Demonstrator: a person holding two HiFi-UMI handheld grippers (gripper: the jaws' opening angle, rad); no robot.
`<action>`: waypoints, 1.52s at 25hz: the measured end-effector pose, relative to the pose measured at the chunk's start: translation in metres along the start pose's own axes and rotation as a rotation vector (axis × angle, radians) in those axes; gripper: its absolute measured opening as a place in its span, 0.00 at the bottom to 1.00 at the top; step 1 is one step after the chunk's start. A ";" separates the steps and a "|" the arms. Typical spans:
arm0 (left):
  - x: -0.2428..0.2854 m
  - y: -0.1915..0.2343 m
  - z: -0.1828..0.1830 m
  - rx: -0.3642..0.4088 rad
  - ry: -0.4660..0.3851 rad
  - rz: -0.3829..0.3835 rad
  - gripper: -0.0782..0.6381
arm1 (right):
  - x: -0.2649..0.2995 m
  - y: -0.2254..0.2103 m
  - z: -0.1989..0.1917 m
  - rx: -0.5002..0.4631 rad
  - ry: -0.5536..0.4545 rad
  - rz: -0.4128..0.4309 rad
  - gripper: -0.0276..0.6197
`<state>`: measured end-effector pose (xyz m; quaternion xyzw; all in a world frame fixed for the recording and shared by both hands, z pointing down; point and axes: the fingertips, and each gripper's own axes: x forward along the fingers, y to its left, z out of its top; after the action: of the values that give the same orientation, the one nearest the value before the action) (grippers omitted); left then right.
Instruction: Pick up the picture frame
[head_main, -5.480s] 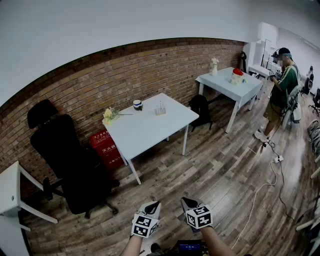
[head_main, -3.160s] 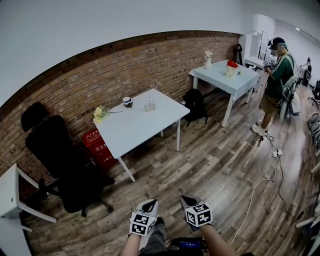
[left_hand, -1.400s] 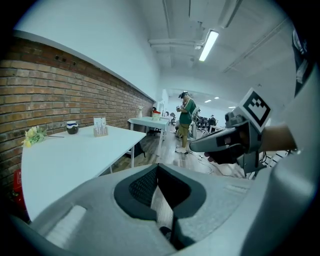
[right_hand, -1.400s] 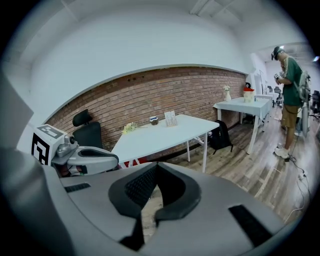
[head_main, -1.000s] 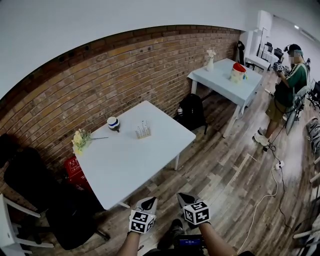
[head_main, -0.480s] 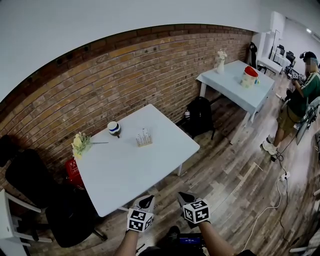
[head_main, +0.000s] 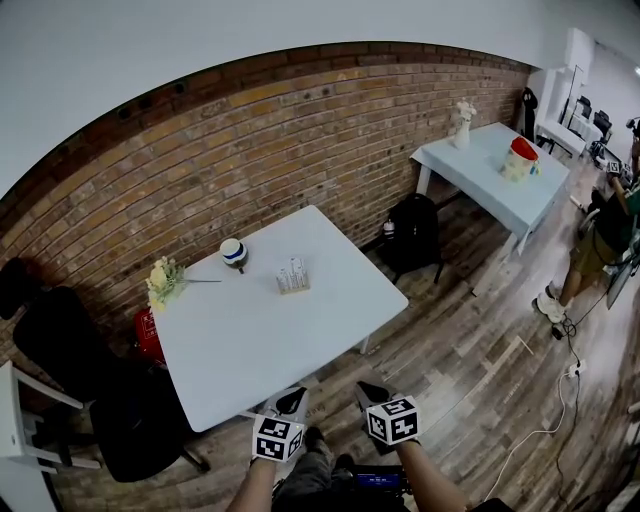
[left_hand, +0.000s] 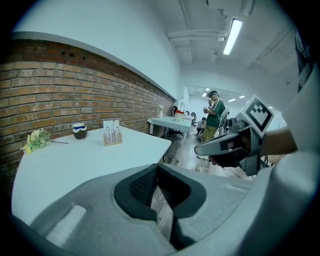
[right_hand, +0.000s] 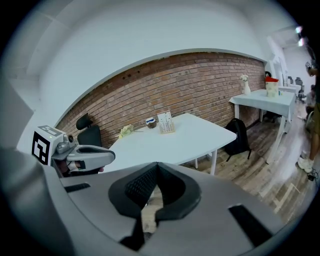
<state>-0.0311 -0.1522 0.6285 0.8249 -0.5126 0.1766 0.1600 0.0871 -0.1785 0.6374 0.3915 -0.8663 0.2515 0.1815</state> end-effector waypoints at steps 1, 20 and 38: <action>0.003 0.002 0.000 -0.002 0.003 0.002 0.13 | 0.003 -0.002 0.001 0.002 0.003 0.003 0.05; 0.103 0.103 0.051 -0.058 -0.010 0.025 0.13 | 0.117 -0.052 0.093 -0.035 0.028 0.016 0.05; 0.159 0.206 0.098 -0.091 -0.008 0.059 0.13 | 0.227 -0.053 0.176 -0.089 0.066 0.068 0.05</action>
<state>-0.1390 -0.4086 0.6310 0.8019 -0.5448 0.1545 0.1902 -0.0351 -0.4434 0.6271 0.3448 -0.8831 0.2314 0.2186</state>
